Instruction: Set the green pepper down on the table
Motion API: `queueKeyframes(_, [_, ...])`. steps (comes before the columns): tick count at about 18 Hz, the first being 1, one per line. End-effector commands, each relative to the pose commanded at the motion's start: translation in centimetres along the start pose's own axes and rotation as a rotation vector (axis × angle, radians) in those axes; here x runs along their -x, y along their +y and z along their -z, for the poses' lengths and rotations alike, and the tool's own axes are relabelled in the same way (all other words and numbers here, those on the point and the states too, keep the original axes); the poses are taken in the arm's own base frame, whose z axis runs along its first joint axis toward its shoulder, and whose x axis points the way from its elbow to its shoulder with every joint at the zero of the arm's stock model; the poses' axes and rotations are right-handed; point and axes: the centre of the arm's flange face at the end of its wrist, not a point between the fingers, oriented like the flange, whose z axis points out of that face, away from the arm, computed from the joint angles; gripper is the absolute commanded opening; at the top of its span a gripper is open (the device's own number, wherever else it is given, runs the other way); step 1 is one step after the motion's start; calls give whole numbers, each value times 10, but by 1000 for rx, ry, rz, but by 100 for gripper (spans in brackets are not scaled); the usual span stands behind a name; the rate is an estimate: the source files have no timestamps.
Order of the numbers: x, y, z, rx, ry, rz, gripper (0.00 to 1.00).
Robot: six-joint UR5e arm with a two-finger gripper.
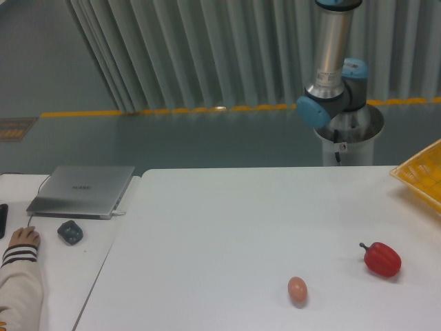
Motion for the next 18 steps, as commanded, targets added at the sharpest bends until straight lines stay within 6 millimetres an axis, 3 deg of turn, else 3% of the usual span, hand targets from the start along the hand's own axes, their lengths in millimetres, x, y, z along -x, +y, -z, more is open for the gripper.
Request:
queueKeyframes(6, [12, 19, -15, 18, 14, 204, 100])
queueKeyframes(10, [7, 14, -16, 20, 8, 402, 100])
queueKeyframes(18, [-2, 11, -26, 155, -110, 522, 100])
